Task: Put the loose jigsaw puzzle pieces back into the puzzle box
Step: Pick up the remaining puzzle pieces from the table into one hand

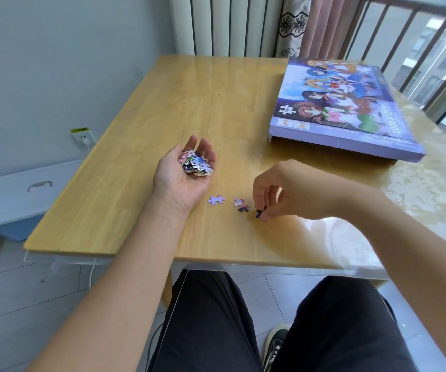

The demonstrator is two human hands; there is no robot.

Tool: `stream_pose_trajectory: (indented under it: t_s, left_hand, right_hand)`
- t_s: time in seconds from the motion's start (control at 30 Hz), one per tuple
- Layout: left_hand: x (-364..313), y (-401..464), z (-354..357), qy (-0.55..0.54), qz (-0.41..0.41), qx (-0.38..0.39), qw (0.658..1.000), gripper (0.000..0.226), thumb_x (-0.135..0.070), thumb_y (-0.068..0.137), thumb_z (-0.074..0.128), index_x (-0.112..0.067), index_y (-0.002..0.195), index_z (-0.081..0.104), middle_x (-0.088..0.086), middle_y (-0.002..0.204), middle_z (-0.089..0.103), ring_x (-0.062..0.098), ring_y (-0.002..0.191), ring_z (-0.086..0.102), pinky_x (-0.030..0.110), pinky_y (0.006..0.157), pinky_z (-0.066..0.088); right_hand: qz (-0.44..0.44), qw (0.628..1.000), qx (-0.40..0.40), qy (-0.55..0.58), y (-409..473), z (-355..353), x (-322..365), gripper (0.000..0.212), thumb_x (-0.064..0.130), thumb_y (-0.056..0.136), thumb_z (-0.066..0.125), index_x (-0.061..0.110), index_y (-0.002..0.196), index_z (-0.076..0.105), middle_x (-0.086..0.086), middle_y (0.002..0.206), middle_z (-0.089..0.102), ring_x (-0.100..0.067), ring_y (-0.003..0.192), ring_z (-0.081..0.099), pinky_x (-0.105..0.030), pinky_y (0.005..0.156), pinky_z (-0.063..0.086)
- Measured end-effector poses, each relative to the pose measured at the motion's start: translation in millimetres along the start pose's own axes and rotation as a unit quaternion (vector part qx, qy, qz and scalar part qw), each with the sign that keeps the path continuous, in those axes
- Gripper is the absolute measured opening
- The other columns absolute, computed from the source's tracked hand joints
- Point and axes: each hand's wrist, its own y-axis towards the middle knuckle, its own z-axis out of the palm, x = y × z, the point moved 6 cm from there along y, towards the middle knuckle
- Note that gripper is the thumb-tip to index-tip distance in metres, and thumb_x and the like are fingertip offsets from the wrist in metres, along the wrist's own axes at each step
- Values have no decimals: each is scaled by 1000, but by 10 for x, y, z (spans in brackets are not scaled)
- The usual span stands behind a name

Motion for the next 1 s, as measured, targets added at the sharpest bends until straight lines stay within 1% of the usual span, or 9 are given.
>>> stream_pose_trajectory:
  t_s: [0.07,0.17,0.3,0.37,0.43,0.53,0.6,0.67,1.0]
  left_hand:
    - [-1,1,6,3,0,1,1000,35,-23,106,43,2,97,65,18,88,66,27,85,66,33,78,56]
    - [1,14,9,11,1,4,1000,36,-25,106,39,0,98,64,18,94,64,26,84,65,34,80,55]
    - [-10,26,-7,67,14,1,998,37,-27,107,36,-6,98,64,14,86,71,25,75,70,36,81,55]
    - [-26,32,-21,70,21,-2,997,37,-27,107,36,-6,98,65,14,82,72,25,76,70,37,86,55]
    - [-21,43,-27,54,17,3,998,38,-27,107,36,-6,98,66,14,89,70,25,76,69,36,83,56]
    - [-10,64,-19,4,9,13,1000,39,-26,107,36,-3,96,65,16,93,65,28,71,68,36,73,58]
    - [-15,70,-14,-5,8,12,1000,39,-25,107,36,-1,96,65,17,91,65,29,68,68,35,71,58]
    - [-7,65,0,-7,4,13,1000,39,-25,107,37,0,96,65,18,91,65,29,66,69,35,71,58]
    - [0,45,4,-3,13,10,1000,39,-25,108,36,0,99,65,18,95,64,28,77,66,36,75,57]
  right_hand:
    - [-17,998,-6,57,6,-64,45,19,9,78,84,21,83,71,9,76,72,-5,68,67,-18,64,53]
    - [-49,967,-71,240,165,-233,229,19,-2,80,81,11,86,68,-5,74,71,-14,65,63,-23,62,53]
    - [2,915,-164,369,579,-298,460,16,-3,83,77,1,94,68,-9,80,69,-18,69,66,-31,72,60]
    - [16,941,-201,272,642,-351,517,17,2,83,79,2,97,71,-8,88,72,-22,76,71,-35,75,61]
    - [-9,972,-208,108,545,-438,504,14,15,79,84,14,88,74,8,79,71,-6,68,66,-25,64,53]
    - [20,999,-32,-12,347,-227,368,28,30,70,91,24,93,76,14,79,70,-2,73,67,-23,68,54]
    - [34,999,27,-30,267,-42,310,32,28,68,92,24,95,76,12,84,72,-9,81,69,-31,76,58]
    - [27,1000,8,-3,264,10,287,27,23,69,92,21,91,77,7,83,74,-11,79,69,-34,78,57]
    - [18,999,19,-30,299,35,281,15,17,76,87,18,88,77,6,79,72,-8,72,66,-22,66,53]
